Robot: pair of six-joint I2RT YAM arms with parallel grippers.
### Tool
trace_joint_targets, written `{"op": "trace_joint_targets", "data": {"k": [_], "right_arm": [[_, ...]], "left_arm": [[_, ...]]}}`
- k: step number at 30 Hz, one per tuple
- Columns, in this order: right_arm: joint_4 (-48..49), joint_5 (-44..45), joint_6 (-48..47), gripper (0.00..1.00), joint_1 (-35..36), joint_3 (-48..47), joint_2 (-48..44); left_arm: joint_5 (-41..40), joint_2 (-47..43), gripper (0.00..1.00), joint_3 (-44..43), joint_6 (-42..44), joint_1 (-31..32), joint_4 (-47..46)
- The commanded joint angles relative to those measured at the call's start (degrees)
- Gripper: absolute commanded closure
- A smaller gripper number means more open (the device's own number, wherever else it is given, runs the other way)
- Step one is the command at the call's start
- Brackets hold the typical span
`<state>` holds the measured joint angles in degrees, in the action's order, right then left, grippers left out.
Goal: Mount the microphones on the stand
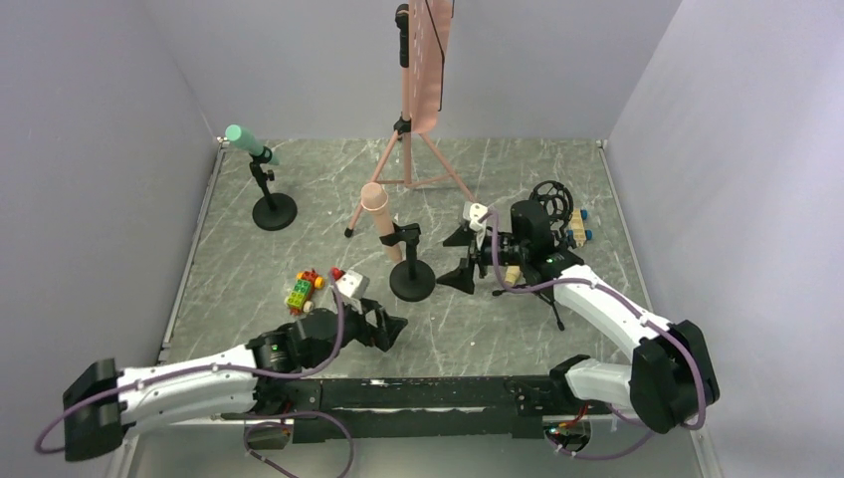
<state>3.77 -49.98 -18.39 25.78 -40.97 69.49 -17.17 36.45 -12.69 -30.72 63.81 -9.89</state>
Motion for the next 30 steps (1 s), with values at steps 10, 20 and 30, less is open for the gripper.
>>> {"op": "trace_joint_targets", "data": {"k": [10, 20, 30], "right_arm": [[-1.7, -13.3, 1.4, 0.04, -10.4, 1.8, -3.9], [-2.8, -15.4, -0.2, 0.05, -11.2, 1.7, -2.6], [-6.1, -19.7, -3.7, 0.05, -11.1, 1.3, -2.2]], "left_arm": [[-35.6, 33.6, 0.1, -18.9, -16.1, 10.5, -0.4], [-38.4, 44.6, 0.12, -23.2, -14.8, 9.5, -3.2], [-38.5, 54.9, 0.23, -27.8, -14.8, 5.7, -8.1]]}}
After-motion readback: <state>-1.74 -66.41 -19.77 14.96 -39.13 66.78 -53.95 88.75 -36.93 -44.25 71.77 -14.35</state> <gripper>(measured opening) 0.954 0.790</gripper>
